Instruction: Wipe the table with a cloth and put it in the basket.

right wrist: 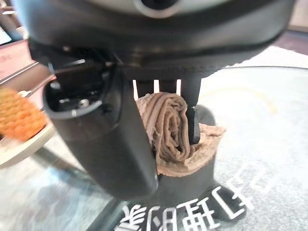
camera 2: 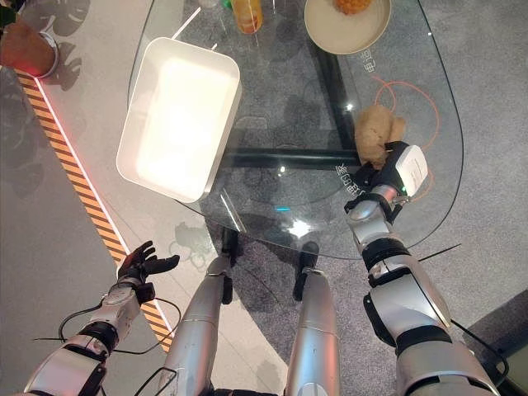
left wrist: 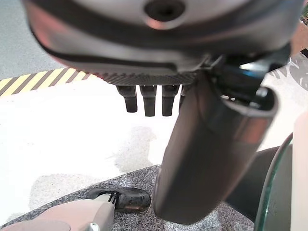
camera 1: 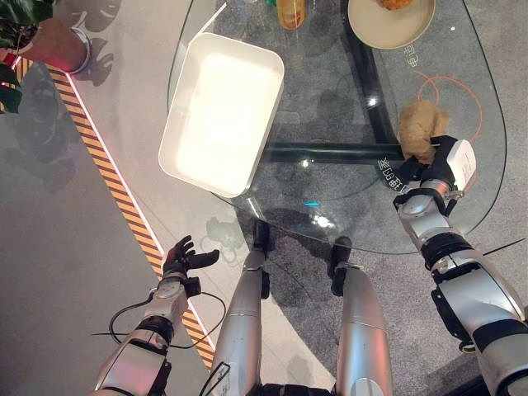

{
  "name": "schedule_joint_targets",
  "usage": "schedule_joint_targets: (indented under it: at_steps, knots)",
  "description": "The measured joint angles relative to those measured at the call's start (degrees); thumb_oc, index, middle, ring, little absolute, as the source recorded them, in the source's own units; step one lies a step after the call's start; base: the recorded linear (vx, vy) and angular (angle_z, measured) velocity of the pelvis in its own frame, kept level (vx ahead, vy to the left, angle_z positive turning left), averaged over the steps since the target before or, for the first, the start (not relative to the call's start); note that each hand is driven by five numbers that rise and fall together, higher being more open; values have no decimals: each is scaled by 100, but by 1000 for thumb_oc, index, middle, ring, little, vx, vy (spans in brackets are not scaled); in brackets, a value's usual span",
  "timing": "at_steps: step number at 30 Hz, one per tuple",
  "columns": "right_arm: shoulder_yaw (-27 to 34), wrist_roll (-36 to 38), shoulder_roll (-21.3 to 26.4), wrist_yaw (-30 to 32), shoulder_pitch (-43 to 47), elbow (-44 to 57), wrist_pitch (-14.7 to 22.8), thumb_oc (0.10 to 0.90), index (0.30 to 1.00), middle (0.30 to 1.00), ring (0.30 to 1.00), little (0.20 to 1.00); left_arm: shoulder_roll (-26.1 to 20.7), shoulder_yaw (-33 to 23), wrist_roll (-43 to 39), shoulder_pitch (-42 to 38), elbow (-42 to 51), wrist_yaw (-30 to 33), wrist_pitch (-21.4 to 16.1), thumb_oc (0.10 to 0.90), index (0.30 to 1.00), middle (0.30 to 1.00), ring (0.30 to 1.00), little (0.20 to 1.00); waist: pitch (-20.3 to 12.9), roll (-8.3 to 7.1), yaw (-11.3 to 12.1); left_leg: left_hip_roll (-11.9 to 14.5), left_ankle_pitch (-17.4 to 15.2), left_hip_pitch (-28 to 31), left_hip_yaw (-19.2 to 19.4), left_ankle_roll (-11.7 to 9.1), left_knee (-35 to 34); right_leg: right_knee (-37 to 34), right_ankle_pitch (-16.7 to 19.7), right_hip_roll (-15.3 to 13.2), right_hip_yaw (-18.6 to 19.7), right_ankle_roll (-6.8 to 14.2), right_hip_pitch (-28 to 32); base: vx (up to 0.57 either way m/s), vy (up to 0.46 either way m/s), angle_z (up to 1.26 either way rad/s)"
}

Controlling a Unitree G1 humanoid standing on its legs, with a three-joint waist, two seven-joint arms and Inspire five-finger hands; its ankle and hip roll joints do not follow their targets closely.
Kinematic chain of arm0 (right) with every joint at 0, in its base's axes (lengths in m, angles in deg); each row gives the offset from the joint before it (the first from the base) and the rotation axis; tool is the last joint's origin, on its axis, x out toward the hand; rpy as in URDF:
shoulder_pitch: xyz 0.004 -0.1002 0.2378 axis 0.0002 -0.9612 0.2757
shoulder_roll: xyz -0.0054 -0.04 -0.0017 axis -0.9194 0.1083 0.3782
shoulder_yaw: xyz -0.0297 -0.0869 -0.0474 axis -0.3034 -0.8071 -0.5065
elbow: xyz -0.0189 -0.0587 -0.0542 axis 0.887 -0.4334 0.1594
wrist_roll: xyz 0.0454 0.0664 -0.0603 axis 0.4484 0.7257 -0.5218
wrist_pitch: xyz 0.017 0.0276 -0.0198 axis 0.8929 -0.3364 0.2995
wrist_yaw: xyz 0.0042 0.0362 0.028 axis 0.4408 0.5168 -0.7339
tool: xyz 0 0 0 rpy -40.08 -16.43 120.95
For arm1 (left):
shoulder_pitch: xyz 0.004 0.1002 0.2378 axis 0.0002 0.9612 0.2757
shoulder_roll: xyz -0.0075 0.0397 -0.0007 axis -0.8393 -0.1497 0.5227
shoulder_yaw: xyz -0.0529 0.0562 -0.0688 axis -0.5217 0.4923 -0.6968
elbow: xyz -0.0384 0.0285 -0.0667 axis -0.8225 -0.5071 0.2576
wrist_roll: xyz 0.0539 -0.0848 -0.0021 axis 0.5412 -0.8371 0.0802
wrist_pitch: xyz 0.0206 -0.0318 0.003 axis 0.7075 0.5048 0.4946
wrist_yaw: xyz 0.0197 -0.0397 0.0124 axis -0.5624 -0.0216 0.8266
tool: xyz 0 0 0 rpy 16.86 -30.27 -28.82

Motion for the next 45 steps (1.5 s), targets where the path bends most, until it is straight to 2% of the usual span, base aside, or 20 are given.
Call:
schedule_joint_targets:
  at_steps: [10,22,36,45]
  knots:
    - [-384,-456,-59,-417,11,318,-49,100,300,300,300,200,122,-2,3,6,5,0,-9,800,900,900,900,900,0,4,44,-1,4,4,-2,-5,9,34,-4,-4,2,-6,-5,0,0,0]
    - [-726,-1140,0,-1319,215,400,-24,100,300,300,300,200,186,-2,40,41,66,0,-12,800,900,900,900,900,-13,41,45,18,34,12,-23,-50,6,136,-28,10,-4,-53,-53,0,0,0]
    - [-1471,-1657,25,-2448,267,876,409,100,300,300,300,200,189,-4,43,41,218,0,-7,800,900,900,900,900,-24,96,104,35,91,19,-99,-98,-74,201,-71,7,-91,-118,-77,-2,-1,1]
    - [-1658,-1772,-19,-3126,267,935,712,100,300,300,300,200,189,-5,45,41,215,0,1,800,900,900,900,900,-24,96,172,25,101,19,-108,-94,-84,215,-73,-11,-105,-117,-77,0,0,0]
